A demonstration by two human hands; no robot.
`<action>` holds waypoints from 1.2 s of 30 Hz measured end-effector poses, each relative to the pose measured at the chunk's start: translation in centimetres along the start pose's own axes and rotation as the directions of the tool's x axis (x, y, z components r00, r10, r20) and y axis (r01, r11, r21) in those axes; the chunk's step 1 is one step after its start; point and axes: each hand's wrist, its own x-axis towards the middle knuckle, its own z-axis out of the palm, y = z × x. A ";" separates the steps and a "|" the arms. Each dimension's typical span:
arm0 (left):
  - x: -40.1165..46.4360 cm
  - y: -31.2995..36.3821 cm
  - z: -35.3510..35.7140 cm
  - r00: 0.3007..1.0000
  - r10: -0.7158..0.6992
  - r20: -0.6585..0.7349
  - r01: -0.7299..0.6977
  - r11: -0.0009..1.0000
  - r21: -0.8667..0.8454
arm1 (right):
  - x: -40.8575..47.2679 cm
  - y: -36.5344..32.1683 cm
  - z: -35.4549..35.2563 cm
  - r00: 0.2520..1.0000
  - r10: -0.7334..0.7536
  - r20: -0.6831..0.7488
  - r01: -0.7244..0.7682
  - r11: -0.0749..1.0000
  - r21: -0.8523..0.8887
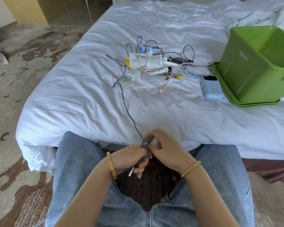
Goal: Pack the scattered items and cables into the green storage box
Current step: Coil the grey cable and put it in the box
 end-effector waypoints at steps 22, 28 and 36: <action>0.5 0.2 -0.3 0.855 0.229 -0.465 -0.397 0.865 -0.305 | 0.1 0.7 -1.2 0.960 0.193 -0.202 -0.036 0.803 0.596; 1.8 2.0 -0.3 0.781 0.101 -0.616 -0.584 0.469 -0.663 | -0.2 -0.1 -1.1 0.995 0.080 -0.064 0.025 0.421 0.907; 2.7 2.6 -1.4 0.798 0.055 -0.600 -0.544 0.494 -0.678 | -0.3 0.8 0.3 0.982 0.159 0.102 -0.177 0.587 0.790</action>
